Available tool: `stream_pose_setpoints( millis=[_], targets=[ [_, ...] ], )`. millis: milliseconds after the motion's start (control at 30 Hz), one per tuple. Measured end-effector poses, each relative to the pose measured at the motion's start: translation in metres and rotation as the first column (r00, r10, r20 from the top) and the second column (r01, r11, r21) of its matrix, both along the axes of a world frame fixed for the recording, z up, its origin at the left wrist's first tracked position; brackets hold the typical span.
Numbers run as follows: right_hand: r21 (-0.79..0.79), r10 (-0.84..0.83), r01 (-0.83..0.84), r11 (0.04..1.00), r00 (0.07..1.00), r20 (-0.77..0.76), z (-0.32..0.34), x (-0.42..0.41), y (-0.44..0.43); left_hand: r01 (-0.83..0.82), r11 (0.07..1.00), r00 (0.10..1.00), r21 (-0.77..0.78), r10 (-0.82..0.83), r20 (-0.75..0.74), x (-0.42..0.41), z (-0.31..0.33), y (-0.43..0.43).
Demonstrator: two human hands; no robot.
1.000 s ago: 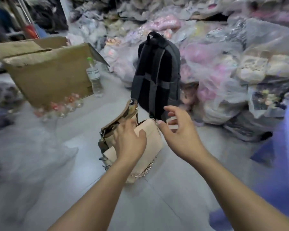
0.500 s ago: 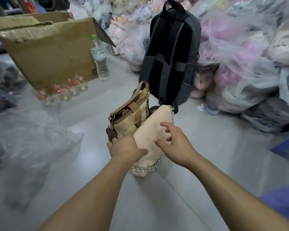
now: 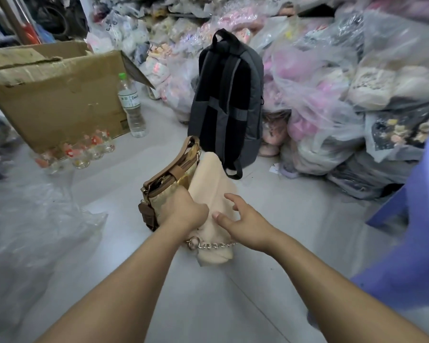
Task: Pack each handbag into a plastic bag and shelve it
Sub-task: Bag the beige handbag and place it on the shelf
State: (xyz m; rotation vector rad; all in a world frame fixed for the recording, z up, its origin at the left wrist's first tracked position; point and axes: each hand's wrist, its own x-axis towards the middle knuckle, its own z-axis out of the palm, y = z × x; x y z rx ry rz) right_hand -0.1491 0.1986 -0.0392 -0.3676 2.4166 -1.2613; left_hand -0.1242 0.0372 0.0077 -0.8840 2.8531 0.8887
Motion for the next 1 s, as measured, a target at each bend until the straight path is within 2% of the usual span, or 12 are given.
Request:
stream_pose_setpoints(
  millis=[167, 233, 367, 500, 633, 800, 867, 933, 1000],
  targets=[
    [-0.19, -0.023, -0.027, 0.981, 0.966, -0.258, 0.056, 0.003, 0.017, -0.048, 0.991, 0.958, 0.124, 0.081, -0.276, -0.012, 0.08, 0.024],
    [-0.182, 0.01, -0.074, 0.98, 0.945, -0.326, 0.088, 0.002, 0.031, -0.018, 0.99, 0.926, 0.142, 0.07, -0.372, -0.012, 0.108, 0.037],
    [-0.178, 0.051, -0.126, 0.976, 0.925, -0.377, 0.138, 0.009, 0.069, 0.126, 0.972, 0.855, 0.2, -0.004, -0.519, -0.003, 0.15, 0.08],
    [-0.35, -0.06, -0.075, 0.934, 0.932, -0.358, 0.181, 0.028, 0.122, 0.325, 0.915, 0.763, 0.24, -0.104, -0.638, 0.012, 0.193, 0.141],
    [-0.554, -0.277, 0.043, 0.832, 0.896, -0.346, 0.219, 0.046, 0.193, 0.549, 0.8, 0.658, 0.242, -0.235, -0.715, 0.032, 0.231, 0.219],
    [-0.773, -0.446, 0.191, 0.605, 0.886, -0.13, 0.246, 0.088, 0.287, 0.675, 0.724, 0.578, 0.143, -0.399, -0.712, 0.045, 0.229, 0.306],
    [-0.837, -0.522, 0.231, 0.496, 0.849, -0.076, 0.247, 0.105, 0.318, 0.73, 0.681, 0.454, 0.062, -0.414, -0.789, 0.049, 0.214, 0.335],
    [-0.878, -0.612, 0.294, 0.377, 0.791, 0.002, 0.244, 0.116, 0.343, 0.747, 0.66, 0.316, -0.081, -0.459, -0.831, 0.052, 0.202, 0.356],
    [-0.883, -0.64, 0.351, 0.312, 0.764, 0.078, 0.238, 0.126, 0.362, 0.751, 0.639, 0.243, -0.17, -0.506, -0.827, 0.051, 0.198, 0.371]
  ],
)
